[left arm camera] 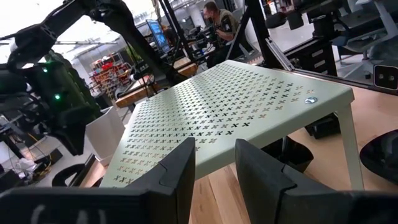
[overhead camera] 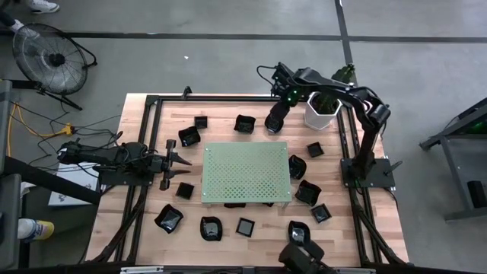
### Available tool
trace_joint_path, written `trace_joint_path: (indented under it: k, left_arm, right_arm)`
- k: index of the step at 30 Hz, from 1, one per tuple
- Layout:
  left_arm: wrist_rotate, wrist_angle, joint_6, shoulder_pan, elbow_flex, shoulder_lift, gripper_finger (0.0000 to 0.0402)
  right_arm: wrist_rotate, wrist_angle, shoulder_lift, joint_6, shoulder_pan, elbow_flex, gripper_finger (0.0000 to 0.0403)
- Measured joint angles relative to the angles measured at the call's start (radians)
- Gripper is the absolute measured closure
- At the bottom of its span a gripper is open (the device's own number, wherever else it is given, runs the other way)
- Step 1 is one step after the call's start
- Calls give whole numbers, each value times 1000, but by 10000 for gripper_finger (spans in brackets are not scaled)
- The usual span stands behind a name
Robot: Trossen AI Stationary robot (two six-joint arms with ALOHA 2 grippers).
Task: Pick & Place Mini shaped plates
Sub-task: Put the black leaf shaped bowl on the shelf
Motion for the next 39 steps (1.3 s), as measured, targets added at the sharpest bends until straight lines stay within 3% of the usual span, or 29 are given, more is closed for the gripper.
trace_joint_path:
  k: [9,13,39]
  left_arm:
    - [0,0,0,0,0,0,291]
    - [0,0,0,0,0,0,291]
    - [0,0,0,0,0,0,291]
  right_arm:
    - [0,17,0,145,-4,-73,181]
    - [-38,43,0,205,-4,-77,159]
    - [-79,123,112,326,-30,-76,178]
